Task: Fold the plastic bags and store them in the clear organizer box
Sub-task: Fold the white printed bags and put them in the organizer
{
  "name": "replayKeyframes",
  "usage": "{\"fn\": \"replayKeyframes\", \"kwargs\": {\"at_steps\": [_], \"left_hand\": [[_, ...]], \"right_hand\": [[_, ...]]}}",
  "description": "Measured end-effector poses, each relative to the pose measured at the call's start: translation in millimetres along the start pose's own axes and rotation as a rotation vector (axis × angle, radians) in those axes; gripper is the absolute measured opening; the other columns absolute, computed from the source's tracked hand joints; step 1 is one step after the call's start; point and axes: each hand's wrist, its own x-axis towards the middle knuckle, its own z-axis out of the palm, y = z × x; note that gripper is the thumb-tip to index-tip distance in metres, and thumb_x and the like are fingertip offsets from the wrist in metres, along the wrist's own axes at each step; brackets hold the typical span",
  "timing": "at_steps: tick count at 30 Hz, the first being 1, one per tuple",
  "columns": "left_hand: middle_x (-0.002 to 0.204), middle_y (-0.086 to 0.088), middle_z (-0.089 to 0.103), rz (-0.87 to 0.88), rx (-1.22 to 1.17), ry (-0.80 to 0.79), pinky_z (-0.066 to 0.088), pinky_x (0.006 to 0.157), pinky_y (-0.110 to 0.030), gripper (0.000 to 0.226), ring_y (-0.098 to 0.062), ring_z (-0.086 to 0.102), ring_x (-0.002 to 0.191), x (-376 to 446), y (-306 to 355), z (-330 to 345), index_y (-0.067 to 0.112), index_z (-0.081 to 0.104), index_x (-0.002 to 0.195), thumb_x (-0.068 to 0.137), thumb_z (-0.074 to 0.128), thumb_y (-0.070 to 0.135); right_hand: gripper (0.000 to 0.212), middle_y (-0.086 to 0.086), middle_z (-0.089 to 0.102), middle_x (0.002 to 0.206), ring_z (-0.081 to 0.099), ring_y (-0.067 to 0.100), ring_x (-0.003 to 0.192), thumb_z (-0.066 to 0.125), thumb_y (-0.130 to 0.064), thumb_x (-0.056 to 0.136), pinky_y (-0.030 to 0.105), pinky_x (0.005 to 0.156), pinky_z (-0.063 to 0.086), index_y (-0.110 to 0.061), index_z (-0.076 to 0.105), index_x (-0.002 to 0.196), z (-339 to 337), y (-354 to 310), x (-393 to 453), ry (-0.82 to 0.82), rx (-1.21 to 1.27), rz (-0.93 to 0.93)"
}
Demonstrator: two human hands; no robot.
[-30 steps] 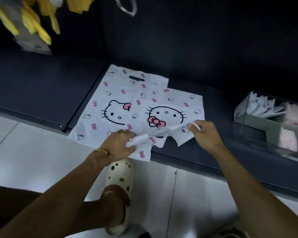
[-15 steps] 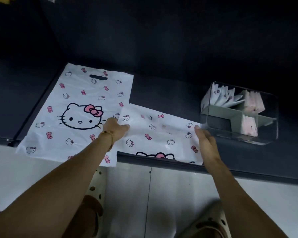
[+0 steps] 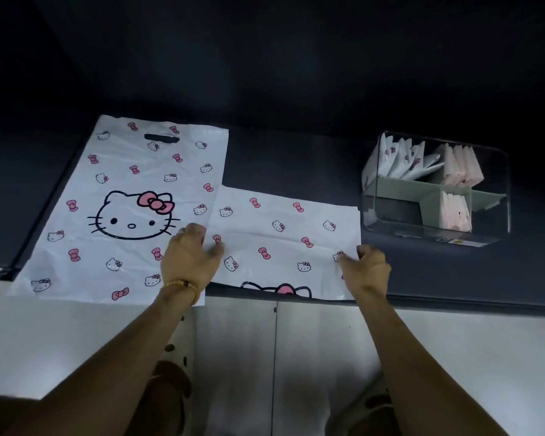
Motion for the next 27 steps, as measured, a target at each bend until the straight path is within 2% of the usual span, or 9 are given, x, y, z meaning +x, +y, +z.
{"fn": "replayKeyframes", "kwargs": {"at_steps": [6,9,12,15,17,19,22,24,27], "left_hand": [[0.113,-0.014,0.061,-0.187,0.036,-0.137,0.05,0.086,-0.039,0.055,-0.032,0.056,0.107,15.9,20.8,5.3,0.003,0.05,0.119,0.077,0.069,0.034],[0.121,-0.014,0.059,-0.189,-0.016,-0.226,0.049,0.093,-0.041,0.05,-0.031,0.056,0.111,30.0,22.3,4.9,0.003,0.053,0.122,0.084,0.065,0.033],[0.133,-0.013,0.053,-0.12,-0.091,-0.168,0.045,0.099,-0.042,0.051,-0.031,0.051,0.119,43.9,22.0,0.7,0.004,0.051,0.129,0.089,0.059,0.034],[0.139,-0.014,0.047,-0.124,-0.064,-0.159,0.043,0.1,-0.04,0.058,-0.032,0.047,0.124,54.4,20.6,-2.4,0.005,0.042,0.137,0.09,0.059,0.035],[0.135,-0.016,0.049,-0.103,0.007,-0.155,0.045,0.094,-0.04,0.057,-0.033,0.049,0.121,54.4,19.5,-2.5,0.004,0.041,0.136,0.089,0.06,0.031],[0.128,-0.017,0.049,0.03,0.164,-0.06,0.045,0.088,-0.043,0.056,-0.034,0.048,0.116,47.9,19.2,-3.6,0.003,0.043,0.132,0.085,0.063,0.025],[0.13,-0.016,0.05,0.45,0.385,0.026,0.042,0.091,-0.046,0.05,-0.035,0.046,0.117,33.1,17.8,3.3,0.004,0.05,0.129,0.083,0.062,0.021],[0.141,-0.011,0.046,0.657,0.396,-0.079,0.036,0.102,-0.045,0.045,-0.031,0.04,0.13,22.6,16.9,13.3,0.009,0.051,0.131,0.089,0.054,0.024],[0.154,-0.004,0.027,0.696,0.435,-0.227,0.017,0.116,-0.041,0.051,-0.025,0.019,0.144,8.1,8.0,30.2,0.014,0.036,0.144,0.097,0.041,0.034]], "right_hand": [[0.013,0.005,0.07,0.082,0.068,0.025,0.07,0.065,-0.014,0.077,0.018,0.055,0.046,-0.01,0.066,0.089,2.3,-7.7,-0.5,0.009,0.034,-0.017],[0.013,0.004,0.07,0.081,0.068,0.026,0.07,0.065,-0.014,0.077,0.028,0.061,0.056,-0.01,0.066,0.089,2.0,-9.5,1.6,0.009,0.054,-0.015],[0.015,0.007,0.066,0.076,0.066,0.027,0.071,0.058,-0.018,0.088,0.031,0.063,0.055,-0.004,0.062,0.085,6.1,-19.8,7.4,0.008,0.068,-0.06],[0.023,0.003,0.059,0.067,0.058,0.018,0.061,0.052,-0.021,0.094,0.019,0.053,0.042,-0.007,0.059,0.078,12.4,-37.3,15.5,0.037,0.091,-0.092],[0.028,-0.002,0.051,0.054,0.051,0.008,0.045,0.053,-0.017,0.091,0.014,0.036,0.034,-0.01,0.057,0.064,12.4,-46.1,19.1,0.071,0.11,-0.059],[0.034,-0.005,0.042,0.043,0.046,0.006,0.029,0.053,-0.007,0.084,0.013,0.028,0.03,-0.013,0.047,0.051,9.8,-47.6,21.6,0.076,0.118,-0.02],[0.021,-0.001,0.051,0.053,0.048,0.002,0.027,0.057,0.001,0.08,0.012,0.026,0.031,-0.011,0.054,0.064,4.7,-42.8,24.7,0.056,0.103,-0.017],[0.013,0.003,0.062,0.069,0.059,0.008,0.042,0.061,0.003,0.079,0.017,0.03,0.043,-0.01,0.059,0.083,3.6,-39.4,26.1,0.056,0.161,-0.002],[0.018,0.009,0.069,0.081,0.067,0.023,0.059,0.06,0.004,0.075,0.021,0.033,0.047,-0.003,0.06,0.092,4.8,-36.9,27.3,-0.002,0.178,-0.013]]}}
